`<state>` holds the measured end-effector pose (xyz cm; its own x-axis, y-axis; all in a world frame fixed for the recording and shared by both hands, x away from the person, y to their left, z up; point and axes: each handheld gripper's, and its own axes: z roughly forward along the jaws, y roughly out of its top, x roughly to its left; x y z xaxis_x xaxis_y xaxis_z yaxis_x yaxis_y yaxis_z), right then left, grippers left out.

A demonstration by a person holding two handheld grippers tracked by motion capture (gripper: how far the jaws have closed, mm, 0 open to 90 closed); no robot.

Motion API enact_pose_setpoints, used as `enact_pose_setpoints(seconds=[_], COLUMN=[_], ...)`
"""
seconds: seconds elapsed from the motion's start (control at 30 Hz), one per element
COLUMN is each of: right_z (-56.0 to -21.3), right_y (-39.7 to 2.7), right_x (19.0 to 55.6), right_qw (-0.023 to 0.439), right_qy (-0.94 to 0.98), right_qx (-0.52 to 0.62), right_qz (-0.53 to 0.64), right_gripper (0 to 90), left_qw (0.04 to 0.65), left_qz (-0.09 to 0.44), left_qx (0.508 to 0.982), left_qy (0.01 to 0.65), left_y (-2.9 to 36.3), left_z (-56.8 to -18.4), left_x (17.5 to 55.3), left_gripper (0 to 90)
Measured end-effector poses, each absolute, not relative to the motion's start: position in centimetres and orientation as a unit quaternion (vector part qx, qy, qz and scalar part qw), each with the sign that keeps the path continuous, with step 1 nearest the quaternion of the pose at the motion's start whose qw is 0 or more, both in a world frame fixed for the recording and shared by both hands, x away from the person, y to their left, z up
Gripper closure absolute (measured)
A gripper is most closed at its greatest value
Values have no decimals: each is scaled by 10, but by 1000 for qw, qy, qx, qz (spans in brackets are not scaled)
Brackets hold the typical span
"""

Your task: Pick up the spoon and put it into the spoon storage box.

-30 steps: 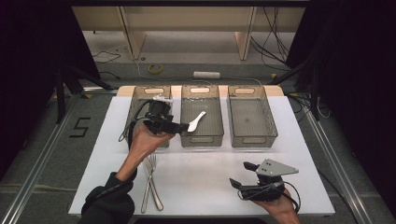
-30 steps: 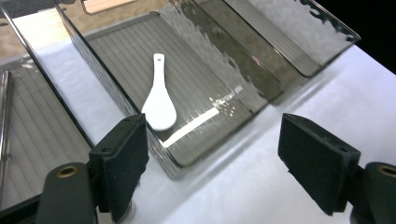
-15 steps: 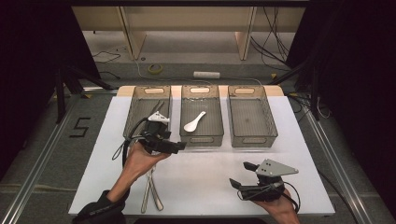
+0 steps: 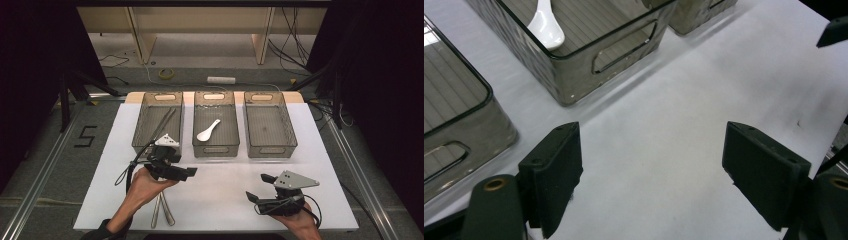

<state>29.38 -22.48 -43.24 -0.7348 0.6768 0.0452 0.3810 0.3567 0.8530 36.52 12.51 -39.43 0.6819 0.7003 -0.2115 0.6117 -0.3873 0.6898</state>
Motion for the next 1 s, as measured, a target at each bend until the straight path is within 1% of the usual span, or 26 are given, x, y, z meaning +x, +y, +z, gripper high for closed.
enact_pose_setpoints(seconds=[0.27, 0.37, 0.63, 1.0], right_z=[-432, -433, -432, -432], right_y=[-227, -227, -227, -228], right_x=[293, 294, 294, 292], right_qw=[160, 160, 161, 163], right_qy=[805, 805, 805, 804], right_qx=[330, 331, 331, 334], right_qz=[466, 466, 466, 465], right_gripper=[248, 248, 248, 248], left_qw=[402, 410, 445, 434], left_qz=[52, 59, 60, 52], left_qx=[832, 831, 814, 819], left_qy=[380, 372, 368, 371], left_y=[124, 125, 138, 144], left_z=[-399, -400, -403, -410], left_x=[356, 353, 343, 334], left_gripper=[207, 204, 199, 190])
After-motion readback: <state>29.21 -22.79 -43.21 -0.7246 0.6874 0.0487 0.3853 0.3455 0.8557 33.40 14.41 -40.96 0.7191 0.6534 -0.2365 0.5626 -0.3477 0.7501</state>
